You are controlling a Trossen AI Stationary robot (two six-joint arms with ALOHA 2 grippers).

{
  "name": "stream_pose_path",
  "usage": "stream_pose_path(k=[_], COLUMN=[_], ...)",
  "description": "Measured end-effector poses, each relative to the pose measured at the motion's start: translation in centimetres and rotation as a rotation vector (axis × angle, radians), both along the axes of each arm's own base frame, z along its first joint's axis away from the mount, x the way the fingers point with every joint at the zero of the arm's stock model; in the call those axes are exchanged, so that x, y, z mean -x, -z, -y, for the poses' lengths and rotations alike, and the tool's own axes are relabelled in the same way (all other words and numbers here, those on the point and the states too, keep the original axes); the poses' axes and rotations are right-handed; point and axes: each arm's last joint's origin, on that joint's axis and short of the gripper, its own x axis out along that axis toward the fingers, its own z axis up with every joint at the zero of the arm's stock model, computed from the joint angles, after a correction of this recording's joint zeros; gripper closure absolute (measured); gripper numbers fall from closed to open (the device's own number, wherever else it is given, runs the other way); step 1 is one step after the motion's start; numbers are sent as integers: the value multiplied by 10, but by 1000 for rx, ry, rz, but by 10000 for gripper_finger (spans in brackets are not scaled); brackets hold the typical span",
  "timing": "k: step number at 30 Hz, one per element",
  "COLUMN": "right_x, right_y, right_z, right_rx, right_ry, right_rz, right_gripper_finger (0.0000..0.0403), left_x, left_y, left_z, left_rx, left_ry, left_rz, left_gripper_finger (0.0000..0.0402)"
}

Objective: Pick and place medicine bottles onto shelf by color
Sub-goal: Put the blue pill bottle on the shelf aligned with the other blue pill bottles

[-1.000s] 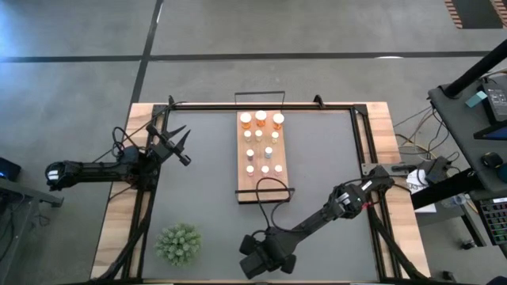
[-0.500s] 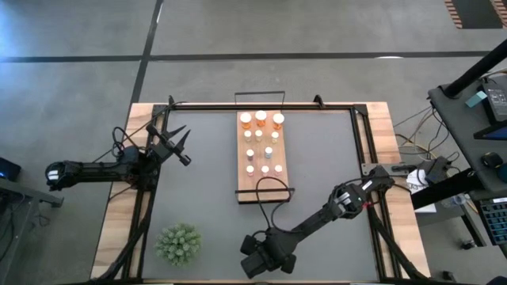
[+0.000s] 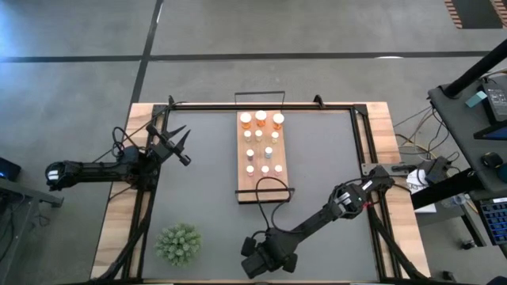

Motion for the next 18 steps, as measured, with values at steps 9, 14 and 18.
stream_pose_path(k=[9, 14, 18], right_x=[9, 30, 58], right_y=[-19, -61, -97], right_z=[5, 9, 10], right_rx=[32, 87, 172], right_ry=[12, 47, 124], right_rz=[-34, -31, -41], right_gripper_finger=[303, 303, 303], left_x=[0, 0, 0], left_y=[0, 0, 0], left_z=[0, 0, 0], left_rx=[0, 0, 0], left_ry=[1, 0, 0], left_rz=[0, 0, 0], left_gripper_finger=[330, 330, 330])
